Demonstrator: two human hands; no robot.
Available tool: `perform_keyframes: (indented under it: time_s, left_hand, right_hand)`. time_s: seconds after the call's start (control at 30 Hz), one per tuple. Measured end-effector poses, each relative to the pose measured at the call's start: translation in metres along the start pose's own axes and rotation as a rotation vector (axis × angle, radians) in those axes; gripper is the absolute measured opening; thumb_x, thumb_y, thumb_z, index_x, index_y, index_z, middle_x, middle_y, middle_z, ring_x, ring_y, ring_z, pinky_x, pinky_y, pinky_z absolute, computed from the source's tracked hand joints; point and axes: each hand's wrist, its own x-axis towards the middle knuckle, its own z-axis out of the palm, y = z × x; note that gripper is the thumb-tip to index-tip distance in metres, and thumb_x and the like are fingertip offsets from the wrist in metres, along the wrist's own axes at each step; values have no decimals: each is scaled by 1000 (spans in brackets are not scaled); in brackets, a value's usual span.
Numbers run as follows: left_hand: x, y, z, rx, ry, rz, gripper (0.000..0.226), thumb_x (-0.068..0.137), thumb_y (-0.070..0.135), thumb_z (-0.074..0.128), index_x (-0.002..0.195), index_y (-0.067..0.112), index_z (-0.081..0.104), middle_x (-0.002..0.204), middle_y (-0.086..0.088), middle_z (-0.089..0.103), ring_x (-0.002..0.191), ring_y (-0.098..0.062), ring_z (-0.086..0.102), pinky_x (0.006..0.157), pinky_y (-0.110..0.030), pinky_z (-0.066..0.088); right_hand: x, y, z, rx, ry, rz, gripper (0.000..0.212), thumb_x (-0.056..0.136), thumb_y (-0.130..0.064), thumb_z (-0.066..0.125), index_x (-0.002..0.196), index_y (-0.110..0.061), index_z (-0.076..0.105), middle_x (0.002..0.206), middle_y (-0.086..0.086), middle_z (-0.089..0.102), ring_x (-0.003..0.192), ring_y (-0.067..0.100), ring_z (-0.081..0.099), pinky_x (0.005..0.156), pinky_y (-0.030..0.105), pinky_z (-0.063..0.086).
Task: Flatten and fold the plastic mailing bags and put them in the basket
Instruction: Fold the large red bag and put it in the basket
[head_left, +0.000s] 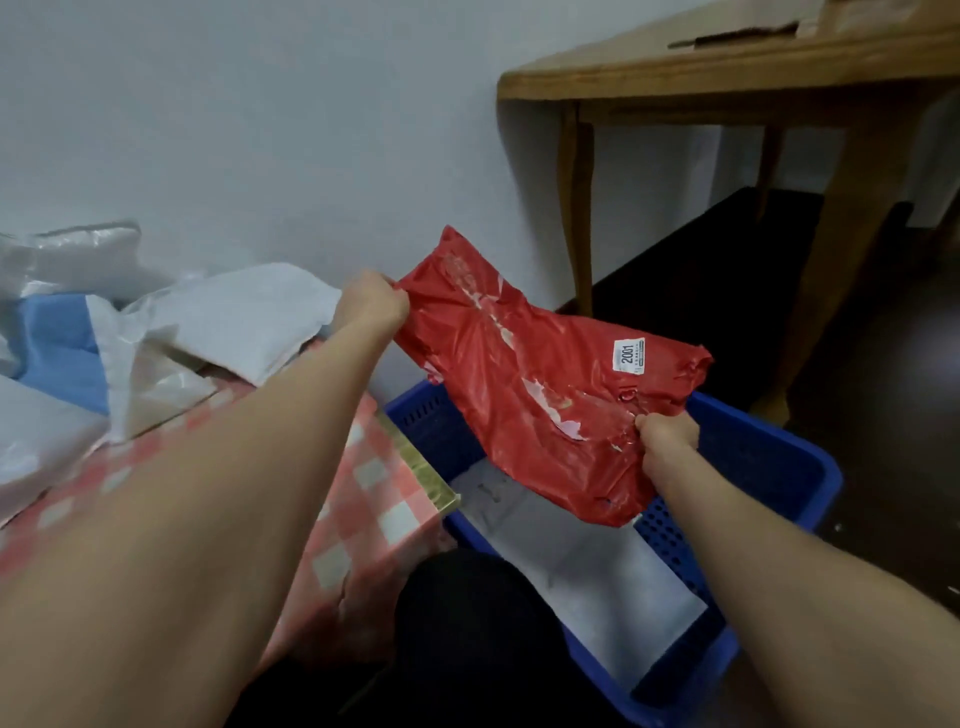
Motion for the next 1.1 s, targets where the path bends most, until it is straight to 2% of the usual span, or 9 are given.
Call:
perform_keyframes:
  time_s: [0.1, 0.2, 0.27, 0.43, 0.6, 0.73, 0.9, 0.97, 1.1]
  left_hand:
    - [5, 2, 44, 88, -87, 43, 32, 83, 7, 49, 106, 13, 71, 107, -16, 69, 102, -34, 63, 87, -36, 49]
    - [17, -4, 84, 159, -171, 34, 29, 80, -1, 46, 102, 0, 65, 105, -24, 66, 98, -39, 64, 85, -41, 54]
    - [28, -7, 110, 222, -210, 46, 30, 83, -3, 46, 110, -6, 59, 112, -28, 62, 105, -42, 60, 87, -42, 50]
    - [59, -22, 173, 350, -386, 120, 31, 86, 0, 46, 110, -1, 66, 113, -25, 64, 107, -39, 60, 91, -41, 50]
    - [73, -32, 212, 569, -526, 175, 31, 91, 9, 51, 117, -5, 59, 118, -23, 62, 109, -37, 60, 90, -40, 48]
    - [81, -41, 244, 803, -760, 155, 33, 95, 10, 48, 126, 2, 56, 129, -15, 57, 118, -30, 55, 93, -33, 45]
    - [92, -39, 262, 1015, -1076, 182, 32, 97, 14, 48, 124, -2, 57, 106, -12, 60, 92, -22, 58, 80, -31, 50]
    - [99, -43, 269, 1035, -1185, 196, 37, 97, 21, 52, 127, 0, 56, 116, -12, 64, 97, -23, 61, 73, -32, 53]
    - [112, -52, 283, 1092, -1233, 212, 49, 97, 33, 51, 137, 4, 48, 134, -11, 55, 119, -28, 56, 101, -39, 44]
  right_hand:
    - [21, 31, -9, -21, 23, 61, 16, 92, -9, 49, 93, -17, 62, 96, 8, 62, 82, 25, 58, 75, 32, 48]
    - [37, 58, -9, -98, 24, 121, 24, 94, -16, 47, 109, -16, 65, 104, 10, 64, 89, 30, 60, 83, 36, 50]
    - [51, 73, -4, -134, 40, 139, 24, 93, -18, 48, 110, -15, 65, 109, 14, 65, 95, 34, 61, 87, 39, 51]
    - [80, 116, 13, -160, 78, 206, 20, 92, -12, 51, 106, -9, 64, 102, 13, 63, 85, 31, 57, 76, 34, 45]
    - [93, 152, 24, -205, 114, 293, 29, 89, -9, 57, 117, -3, 63, 114, 22, 63, 101, 39, 60, 86, 40, 48]
    - [105, 187, 40, -192, 134, 389, 34, 83, -8, 62, 117, -4, 64, 111, 22, 65, 100, 40, 62, 90, 45, 52]
    - [112, 218, 58, -165, 151, 414, 35, 83, -5, 62, 117, -3, 63, 113, 22, 64, 101, 40, 61, 90, 43, 52]
    - [112, 231, 66, -161, 127, 420, 36, 82, -8, 62, 119, -5, 64, 113, 22, 65, 101, 40, 61, 91, 46, 52]
    - [106, 234, 75, -179, 111, 437, 35, 85, -5, 56, 120, -3, 60, 106, 22, 64, 94, 39, 62, 85, 47, 53]
